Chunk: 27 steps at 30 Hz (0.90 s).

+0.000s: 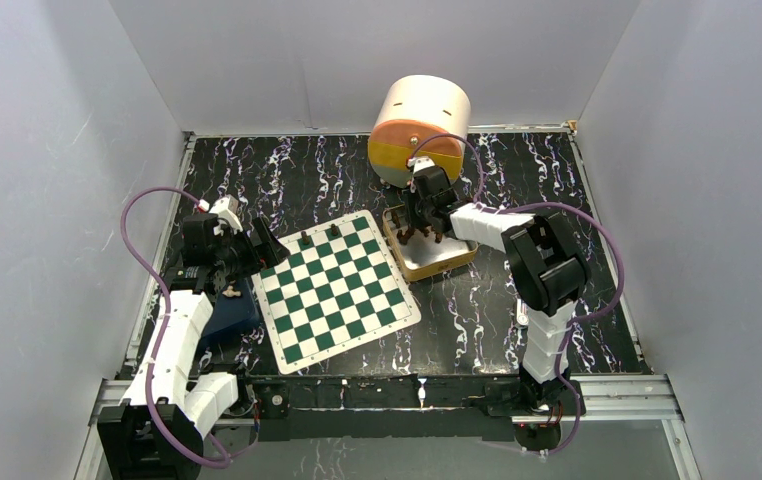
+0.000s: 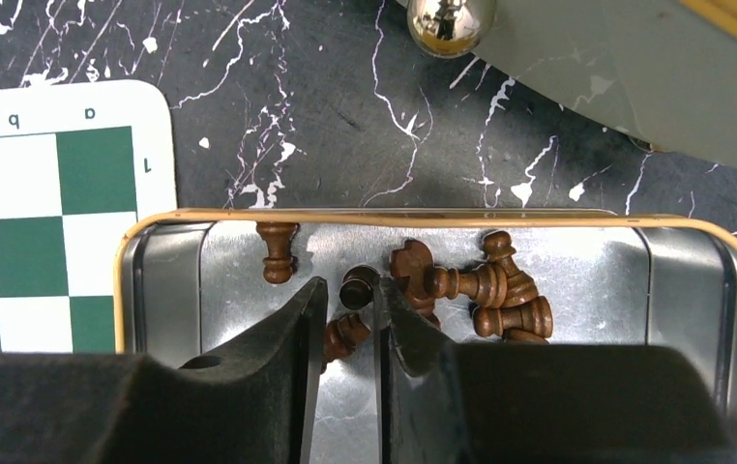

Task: Set up the chess pieces on the board
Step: Pick up the chess piece from the storage box.

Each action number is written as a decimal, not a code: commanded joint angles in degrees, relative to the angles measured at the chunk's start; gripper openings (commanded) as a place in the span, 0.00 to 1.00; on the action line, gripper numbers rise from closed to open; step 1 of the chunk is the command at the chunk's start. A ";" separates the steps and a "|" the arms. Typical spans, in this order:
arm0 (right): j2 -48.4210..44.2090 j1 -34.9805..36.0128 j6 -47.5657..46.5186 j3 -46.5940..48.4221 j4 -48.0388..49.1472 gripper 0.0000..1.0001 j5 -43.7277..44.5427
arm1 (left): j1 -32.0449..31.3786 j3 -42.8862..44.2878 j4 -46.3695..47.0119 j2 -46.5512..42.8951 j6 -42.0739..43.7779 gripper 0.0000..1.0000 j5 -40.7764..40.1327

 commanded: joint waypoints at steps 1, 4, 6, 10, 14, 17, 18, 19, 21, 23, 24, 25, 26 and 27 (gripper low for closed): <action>0.64 -0.15 -0.81 3.16 1.48 0.30 0.86 | -0.10 0.67 -0.62 -1.28 0.69 0.92 -0.32; 0.68 -0.13 -0.87 3.26 1.20 0.25 0.92 | -0.08 0.64 -0.66 -1.37 0.69 0.92 -0.35; 0.44 -0.13 -1.08 3.32 0.90 0.23 1.28 | -0.09 0.64 -0.59 -1.37 0.69 0.92 -0.43; -0.07 -0.17 -1.79 3.69 -0.10 0.18 2.53 | -0.01 0.67 -0.59 -1.37 0.69 0.92 -0.45; -1.07 -0.17 -2.17 3.91 -0.96 0.17 2.94 | -0.07 0.60 -0.60 -1.37 0.69 0.92 -0.41; -2.14 -0.18 -2.18 4.21 -2.00 0.17 3.03 | -0.01 0.58 -0.61 -1.37 0.65 0.92 -0.43; -2.53 -0.15 -2.17 4.30 -2.32 0.17 2.97 | -0.05 0.57 -0.59 -1.37 0.60 0.92 -0.43; -2.91 -0.18 -2.17 4.31 -2.67 0.17 2.84 | -0.04 0.53 -0.60 -1.38 0.58 0.93 -0.47; -3.65 -0.20 -2.17 4.47 -3.06 0.16 2.32 | -0.07 0.53 -0.61 -1.29 0.60 0.92 -0.48; -4.32 -0.17 -2.17 4.49 -4.49 0.16 1.65 | -0.01 0.58 -0.62 -1.20 0.59 0.92 -0.47; -4.67 -0.14 -2.17 4.49 -4.90 0.15 1.21 | -0.12 0.58 -0.66 -1.20 0.60 0.92 -0.48; -5.07 -0.13 -2.11 4.42 -5.11 0.15 0.89 | -0.07 0.58 -0.61 -1.12 0.60 0.93 -0.52; -5.50 -0.09 -2.13 4.40 -5.31 0.15 0.59 | -0.09 0.53 -0.61 -1.11 0.60 0.93 -0.60; -5.87 -0.12 -2.14 4.45 -5.49 0.15 0.50 | -0.11 0.55 -0.62 -1.11 0.56 0.93 -0.57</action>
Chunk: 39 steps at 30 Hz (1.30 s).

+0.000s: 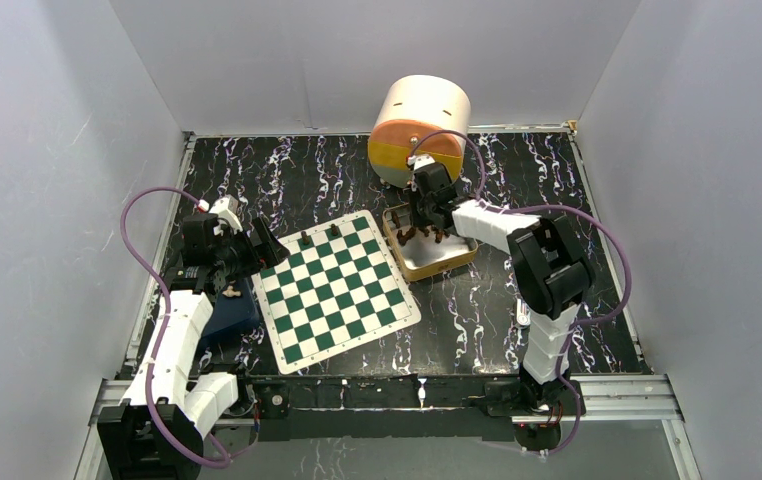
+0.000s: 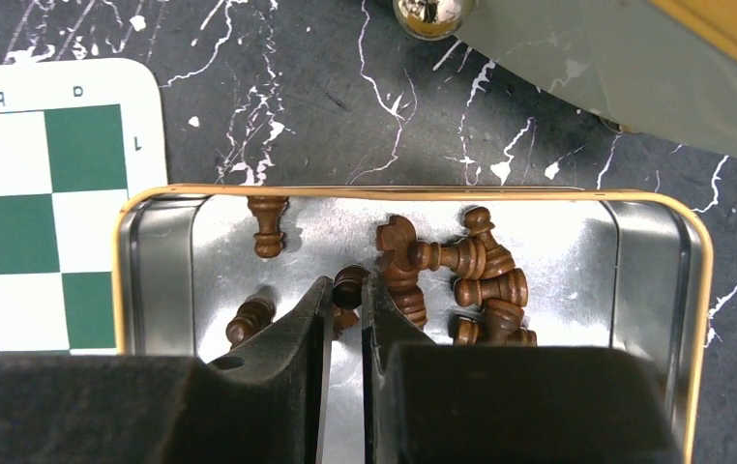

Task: Set up the chess pieces on the board
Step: Pick up the chess piece from the storage box, then place the chess piece on the chessboard.

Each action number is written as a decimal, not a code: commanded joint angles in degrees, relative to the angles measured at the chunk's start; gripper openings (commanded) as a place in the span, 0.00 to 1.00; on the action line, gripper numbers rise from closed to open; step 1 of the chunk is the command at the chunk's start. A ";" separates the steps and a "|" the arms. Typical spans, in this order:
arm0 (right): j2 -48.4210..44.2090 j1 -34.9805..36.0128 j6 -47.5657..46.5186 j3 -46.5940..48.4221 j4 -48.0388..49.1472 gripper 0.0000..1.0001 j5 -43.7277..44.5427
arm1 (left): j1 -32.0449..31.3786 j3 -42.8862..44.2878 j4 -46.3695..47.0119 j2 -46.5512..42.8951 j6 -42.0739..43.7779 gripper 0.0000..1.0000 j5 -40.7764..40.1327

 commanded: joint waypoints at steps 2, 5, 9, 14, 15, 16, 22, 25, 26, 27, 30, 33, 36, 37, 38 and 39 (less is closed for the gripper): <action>-5.33 -0.11 -0.45 2.95 -0.89 0.15 -0.87 | -0.07 0.53 -0.67 -1.19 0.52 0.93 -0.57; -6.14 0.01 -0.46 3.38 -1.53 0.14 -0.70 | -0.09 0.62 -0.86 -1.20 0.52 0.93 -0.72; -6.68 0.51 -0.38 4.69 -2.94 0.14 -0.94 | -0.08 0.64 -1.02 -1.33 0.47 0.94 -1.16; -7.19 2.30 0.50 6.87 -3.33 0.14 -1.88 | -0.01 0.75 -1.11 -1.37 0.49 0.94 -1.41; -7.11 2.83 0.71 7.41 -3.34 0.14 -2.18 | -0.06 0.75 -1.11 -1.37 0.49 0.93 -1.39; -6.89 3.44 0.94 8.04 -3.41 0.15 -2.52 | -0.04 0.75 -1.11 -1.45 0.50 0.93 -1.43; -4.44 7.05 1.39 11.61 -4.37 0.14 -2.99 | -0.05 0.75 -1.14 -1.63 0.50 0.93 -1.54; -2.72 8.66 1.47 12.90 -4.81 0.14 -3.00 | -0.05 0.74 -1.11 -1.85 0.52 0.93 -1.65; -2.12 9.12 1.56 13.35 -5.20 0.14 -3.10 | -0.06 0.75 -1.14 -1.89 0.52 0.93 -1.65; -1.57 9.45 1.72 13.83 -5.43 0.14 -3.24 | -0.09 0.75 -1.12 -1.98 0.52 0.93 -1.71; 0.05 10.66 2.01 14.72 -6.36 0.15 -3.42 | -0.09 0.75 -1.16 -2.16 0.52 0.93 -1.87; 2.03 11.32 2.19 15.60 -7.38 0.15 -3.39 | -0.13 0.67 -1.14 -2.25 0.51 0.93 -1.93; 4.06 11.63 2.37 16.36 -8.05 0.15 -3.20 | -0.05 0.71 -1.16 -2.18 0.51 0.93 -1.93; 4.63 11.75 2.30 16.47 -7.94 0.15 -3.02 | -0.09 0.73 -1.12 -2.17 0.51 0.93 -1.96; 5.14 11.79 2.33 16.61 -7.89 0.15 -2.99 | -0.06 0.69 -1.11 -2.12 0.52 0.93 -1.85; 5.62 11.83 2.37 16.85 -7.78 0.15 -3.10 | -0.02 0.75 -1.11 -2.04 0.47 0.93 -1.85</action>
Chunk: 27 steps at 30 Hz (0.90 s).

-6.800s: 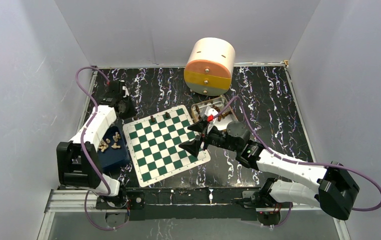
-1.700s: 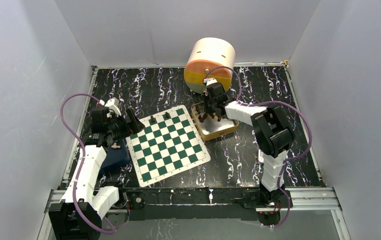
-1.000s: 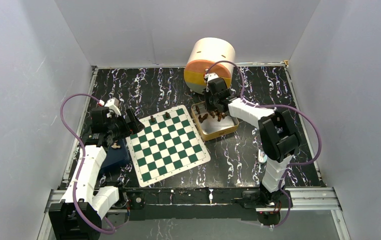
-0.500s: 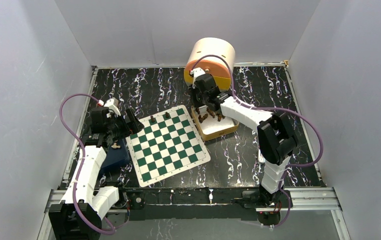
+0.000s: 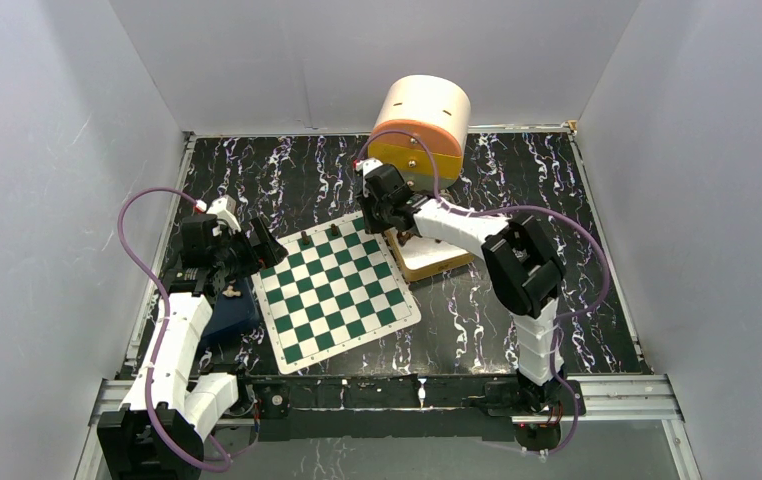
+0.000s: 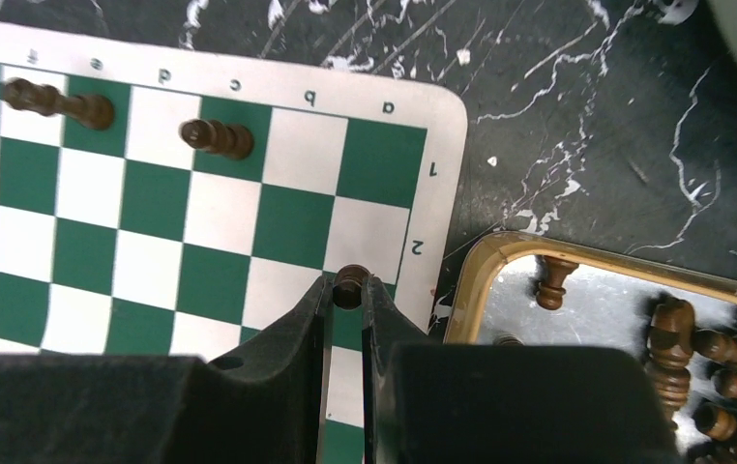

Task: Set up the chess pieces on the board
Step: Place the chess piece on the chessboard.

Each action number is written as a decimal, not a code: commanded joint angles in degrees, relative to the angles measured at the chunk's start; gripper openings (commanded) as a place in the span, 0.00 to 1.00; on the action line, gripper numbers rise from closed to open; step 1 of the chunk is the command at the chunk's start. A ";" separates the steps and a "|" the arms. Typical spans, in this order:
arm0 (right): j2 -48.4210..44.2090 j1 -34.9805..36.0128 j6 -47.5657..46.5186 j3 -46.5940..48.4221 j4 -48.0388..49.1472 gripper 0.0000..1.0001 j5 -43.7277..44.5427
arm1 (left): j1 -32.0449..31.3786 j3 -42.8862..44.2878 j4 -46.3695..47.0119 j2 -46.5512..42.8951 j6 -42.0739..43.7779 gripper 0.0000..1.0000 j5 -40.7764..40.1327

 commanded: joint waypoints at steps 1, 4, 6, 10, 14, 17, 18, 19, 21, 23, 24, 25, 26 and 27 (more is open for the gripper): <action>1.86 0.31 0.60 3.67 -0.06 0.15 0.25 | -0.09 0.74 -0.79 -0.94 0.51 0.93 -0.34; 3.11 0.31 0.71 4.37 0.19 0.15 -0.20 | -0.04 0.73 -0.79 -0.73 0.52 0.93 -0.31; 3.87 0.38 0.80 4.75 0.36 0.15 -0.40 | -0.08 0.74 -0.81 -0.59 0.52 0.93 -0.33; 5.05 0.59 0.79 5.38 0.90 0.15 -0.33 | -0.09 0.75 -0.83 -0.59 0.52 0.93 -0.32; 5.85 0.67 0.71 5.70 1.23 0.15 -0.05 | -0.01 0.75 -0.84 -0.72 0.51 0.93 -0.45; 6.27 0.66 0.71 5.78 1.30 0.15 0.07 | -0.06 0.75 -0.87 -0.76 0.52 0.93 -0.50; 6.32 0.73 0.71 5.66 1.46 0.16 0.13 | -0.08 0.75 -0.87 -0.76 0.52 0.93 -0.49; 6.44 0.83 0.71 5.52 1.78 0.16 0.15 | -0.05 0.75 -0.92 -0.76 0.52 0.93 -0.46; 6.81 0.86 0.35 5.47 1.87 0.17 0.29 | -0.02 0.75 -0.87 -0.81 0.52 0.93 -0.50; 7.26 0.96 0.19 5.47 1.87 0.18 0.64 | -0.08 0.66 -0.83 -0.85 0.52 0.93 -0.48; 7.29 0.94 0.16 5.51 1.87 0.18 0.76 | -0.08 0.67 -0.81 -0.85 0.47 0.93 -0.49; 7.29 0.99 0.12 5.36 1.96 0.20 0.73 | -0.08 0.69 -0.79 -0.85 0.51 0.93 -0.50; 7.36 1.03 0.18 5.22 2.05 0.21 0.85 | -0.09 0.69 -0.82 -0.85 0.51 0.93 -0.49; 7.40 1.12 0.07 5.11 2.05 0.23 0.93 | -0.09 0.65 -0.82 -0.85 0.49 0.93 -0.49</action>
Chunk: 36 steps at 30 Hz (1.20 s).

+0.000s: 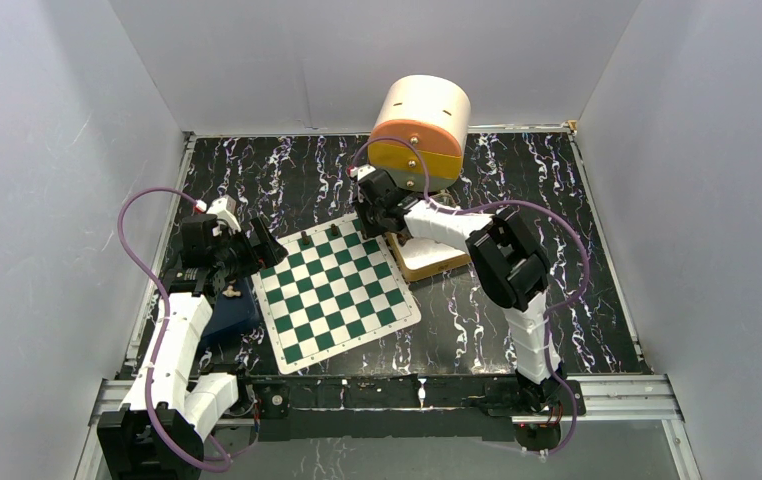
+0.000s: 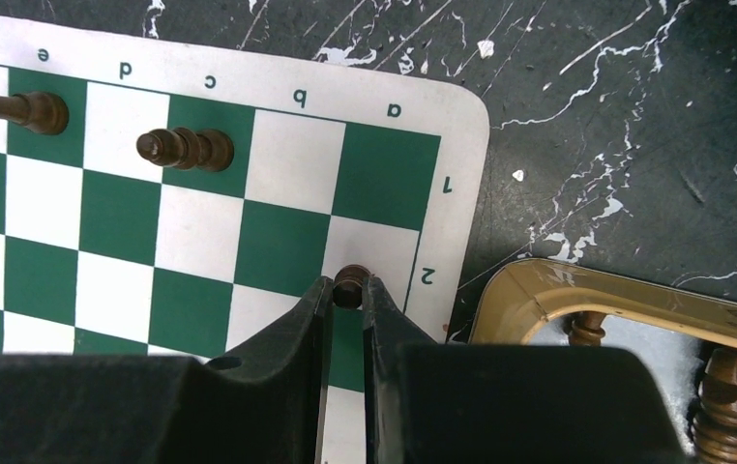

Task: Set up the chess pieces on the board
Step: Place the chess piece on the chessboard.

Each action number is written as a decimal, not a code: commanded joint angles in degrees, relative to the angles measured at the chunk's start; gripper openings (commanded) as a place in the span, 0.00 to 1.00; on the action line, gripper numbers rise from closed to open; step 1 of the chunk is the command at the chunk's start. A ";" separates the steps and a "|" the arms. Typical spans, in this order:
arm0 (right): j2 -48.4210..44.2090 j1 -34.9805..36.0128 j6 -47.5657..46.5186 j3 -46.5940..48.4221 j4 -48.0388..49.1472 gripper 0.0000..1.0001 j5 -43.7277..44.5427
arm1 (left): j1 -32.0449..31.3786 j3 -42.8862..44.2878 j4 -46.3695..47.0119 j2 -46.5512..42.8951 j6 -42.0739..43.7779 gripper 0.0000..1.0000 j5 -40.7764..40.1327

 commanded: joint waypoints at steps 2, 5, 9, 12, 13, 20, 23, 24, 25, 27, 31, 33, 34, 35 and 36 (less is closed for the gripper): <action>1.03 0.53 -0.26 1.95 2.46 0.23 1.05 | -0.05 0.66 -0.86 -0.94 0.51 0.93 -0.48; 0.87 0.67 -0.64 1.96 2.35 0.24 1.59 | -0.06 0.66 -0.82 -1.10 0.43 0.93 -0.47; 0.73 0.85 -1.19 1.99 2.50 0.25 2.28 | -0.05 0.67 -0.89 -1.11 0.43 0.93 -0.49; 0.51 0.88 -1.31 2.16 2.28 0.28 2.46 | -0.07 0.67 -0.85 -1.11 0.43 0.93 -0.47; 0.44 0.86 -1.24 2.19 2.27 0.29 2.38 | -0.04 0.67 -0.81 -1.11 0.43 0.93 -0.45; -0.77 0.98 -1.20 2.77 1.38 0.40 1.68 | -0.04 0.62 -0.83 -1.13 0.43 0.93 -0.57; -1.62 0.93 -1.21 3.29 0.62 0.43 0.57 | -0.08 0.66 -0.86 -1.13 0.47 0.93 -0.46; -2.03 0.98 -1.20 3.58 0.19 0.44 0.04 | -0.09 0.74 -0.94 -1.23 0.49 0.93 -0.56; -2.29 0.99 -1.40 3.88 -0.38 0.45 -0.17 | -0.01 0.75 -0.96 -1.33 0.51 0.93 -0.65; -3.18 0.97 -1.75 4.42 -1.29 0.46 -0.42 | -0.09 0.66 -1.03 -1.68 0.43 0.93 -1.09; -5.60 0.70 -2.87 4.33 -2.01 0.47 -0.96 | -0.09 1.02 -1.38 -1.60 0.41 0.93 -1.41; -7.17 0.47 -3.56 3.89 -2.21 0.47 -1.43 | -0.04 1.19 -1.56 -2.12 0.51 0.93 -1.86; -7.98 0.38 -3.88 3.50 -2.13 0.47 -1.58 | -0.13 1.12 -1.60 -2.43 0.51 0.94 -2.12; -8.77 0.11 -4.26 3.03 -2.13 0.47 -1.77 | -0.07 1.10 -1.60 -2.70 0.45 0.94 -2.33; -9.62 -0.20 -4.60 2.56 -2.09 0.47 -1.96 | -0.04 1.09 -1.56 -2.84 0.43 0.94 -2.50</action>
